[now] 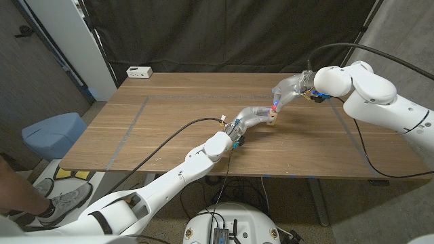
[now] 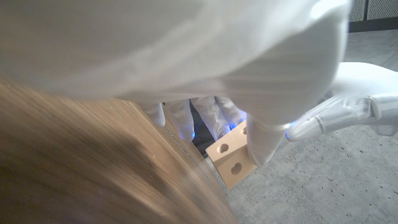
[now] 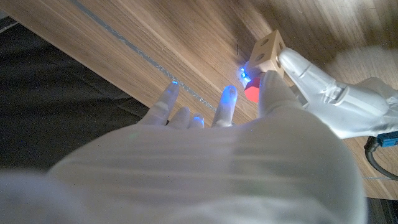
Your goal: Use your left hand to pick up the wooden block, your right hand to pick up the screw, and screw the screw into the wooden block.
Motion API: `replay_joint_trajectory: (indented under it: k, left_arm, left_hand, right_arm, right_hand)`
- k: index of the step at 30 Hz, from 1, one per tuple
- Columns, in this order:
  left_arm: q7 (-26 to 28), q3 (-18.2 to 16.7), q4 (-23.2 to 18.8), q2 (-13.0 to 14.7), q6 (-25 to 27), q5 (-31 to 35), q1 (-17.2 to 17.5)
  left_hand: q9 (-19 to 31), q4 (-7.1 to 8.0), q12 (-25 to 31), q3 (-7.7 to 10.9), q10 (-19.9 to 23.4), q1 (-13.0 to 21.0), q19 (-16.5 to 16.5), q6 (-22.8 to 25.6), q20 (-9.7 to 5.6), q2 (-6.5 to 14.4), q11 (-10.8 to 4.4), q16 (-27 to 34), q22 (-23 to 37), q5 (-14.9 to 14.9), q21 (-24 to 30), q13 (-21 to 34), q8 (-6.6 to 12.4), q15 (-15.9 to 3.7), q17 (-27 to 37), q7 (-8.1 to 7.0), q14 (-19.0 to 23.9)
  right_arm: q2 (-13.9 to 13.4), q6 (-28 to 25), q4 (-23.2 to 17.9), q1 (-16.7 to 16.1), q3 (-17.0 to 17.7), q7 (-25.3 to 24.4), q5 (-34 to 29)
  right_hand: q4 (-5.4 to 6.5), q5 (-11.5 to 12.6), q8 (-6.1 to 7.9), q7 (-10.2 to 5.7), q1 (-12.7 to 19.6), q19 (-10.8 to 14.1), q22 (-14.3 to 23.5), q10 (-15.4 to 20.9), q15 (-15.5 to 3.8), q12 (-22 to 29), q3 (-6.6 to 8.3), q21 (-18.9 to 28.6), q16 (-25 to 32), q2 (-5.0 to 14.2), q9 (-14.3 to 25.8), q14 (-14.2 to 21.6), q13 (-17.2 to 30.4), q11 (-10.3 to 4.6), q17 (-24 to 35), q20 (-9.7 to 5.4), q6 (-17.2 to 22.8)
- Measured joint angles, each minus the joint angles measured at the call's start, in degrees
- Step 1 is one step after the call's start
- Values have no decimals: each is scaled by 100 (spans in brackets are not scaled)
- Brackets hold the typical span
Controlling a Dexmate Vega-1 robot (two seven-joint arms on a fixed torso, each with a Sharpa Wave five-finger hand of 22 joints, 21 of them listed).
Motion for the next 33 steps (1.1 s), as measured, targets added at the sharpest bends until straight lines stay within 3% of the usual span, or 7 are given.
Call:
replay_joint_trajectory:
  k: [33]
  left_arm:
    - [-39,8,170,-68,-6,-43,-92]
  left_hand:
    - [-3,-6,5,40,12,0,-20,0,20,0,14,0,0,-23,0,3,0,0,0,0,0]
  right_arm:
    - [170,184,244,78,-78,-93,19]
  right_hand:
    - [62,-34,321,73,143,124,1,274,-38,64,121,0,89,22,132,166,-1,-106,16,-81,561]
